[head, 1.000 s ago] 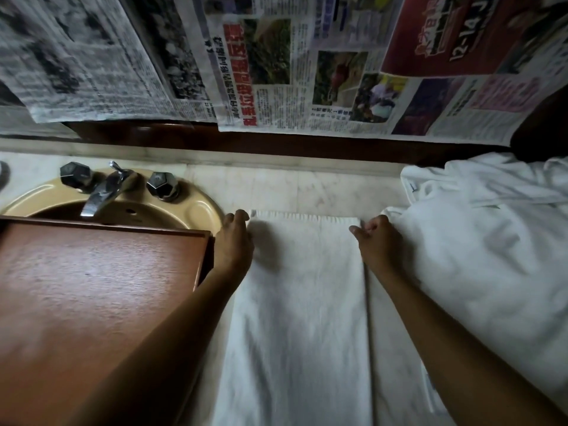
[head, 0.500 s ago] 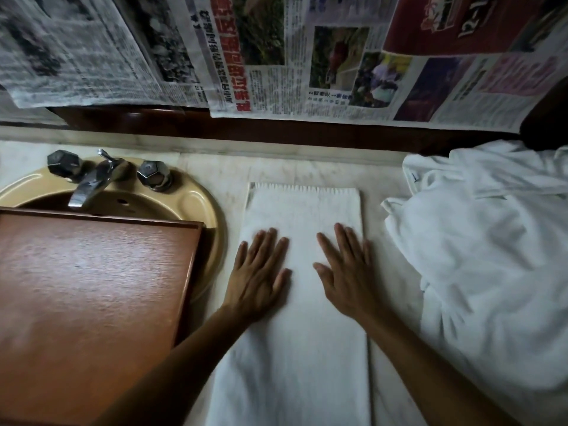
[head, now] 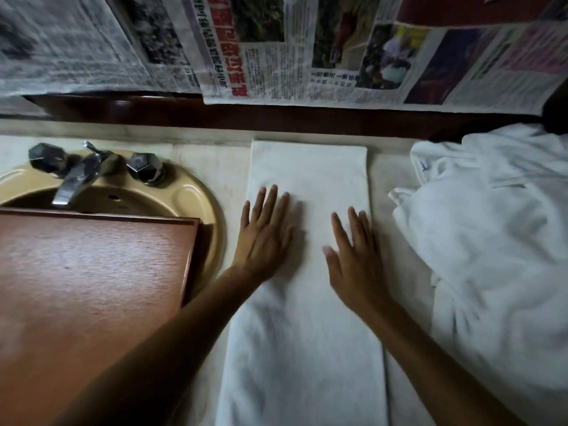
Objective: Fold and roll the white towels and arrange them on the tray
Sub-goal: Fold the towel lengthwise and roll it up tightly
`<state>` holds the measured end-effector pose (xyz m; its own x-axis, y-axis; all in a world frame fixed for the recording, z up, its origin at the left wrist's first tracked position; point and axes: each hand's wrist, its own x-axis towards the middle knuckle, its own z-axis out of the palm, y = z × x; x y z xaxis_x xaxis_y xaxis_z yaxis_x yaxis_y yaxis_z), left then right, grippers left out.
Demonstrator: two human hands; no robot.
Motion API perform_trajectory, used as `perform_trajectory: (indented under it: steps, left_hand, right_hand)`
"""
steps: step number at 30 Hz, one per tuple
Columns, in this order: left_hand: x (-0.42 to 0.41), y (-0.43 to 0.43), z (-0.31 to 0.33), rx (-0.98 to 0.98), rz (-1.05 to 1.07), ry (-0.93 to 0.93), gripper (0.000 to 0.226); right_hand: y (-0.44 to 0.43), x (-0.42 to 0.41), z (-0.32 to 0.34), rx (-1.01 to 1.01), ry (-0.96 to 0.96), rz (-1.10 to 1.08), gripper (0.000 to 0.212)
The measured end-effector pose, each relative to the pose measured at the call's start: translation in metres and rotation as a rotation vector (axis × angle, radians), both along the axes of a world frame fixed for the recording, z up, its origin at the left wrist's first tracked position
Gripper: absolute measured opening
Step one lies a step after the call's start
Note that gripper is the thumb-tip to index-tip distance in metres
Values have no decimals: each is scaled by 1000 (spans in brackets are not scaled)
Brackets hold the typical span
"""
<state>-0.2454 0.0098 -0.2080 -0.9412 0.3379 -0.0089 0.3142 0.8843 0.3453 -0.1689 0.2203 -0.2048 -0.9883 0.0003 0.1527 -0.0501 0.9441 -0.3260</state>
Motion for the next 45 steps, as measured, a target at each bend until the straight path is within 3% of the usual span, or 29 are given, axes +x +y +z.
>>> perform_trajectory:
  steps: [4,7,13,18,26,33,37,40,45]
  left_hand:
    - [80,-4,2,-14,-120,-32,65]
    - [90,-28,-13,-47,-122,-9,64]
    - [113,-48,-4,-44,-17,33,65]
    - [161,-17,-5,-72,-135,-81,64]
    - [71,-6,-21,-91,-100,10,66]
    - [2,-1,-17,-107,-111,-59,67]
    - [59,-3,7,-12,-4,-23,63]
    - [135,-6,9,52,-13,-41,63]
    - [163,-38,-12,-50,-89,-20,63]
  right_hand:
    - [-13,55,-13,87,-47,105,60]
    - [4,50,-16,148,-103,131,61]
    - [13,62,-9,75,-93,-39,66]
    - [-17,103,-11,125,-97,107,64]
    - [2,5,-23,137,-87,111,63]
    - [9,-58,-19,156,-84,80,61]
    - [-7,-3,2,73,2,19,59]
    - [-21,73,3,42,-55,51,62]
    - [2,113,-11,102,-116,126,57]
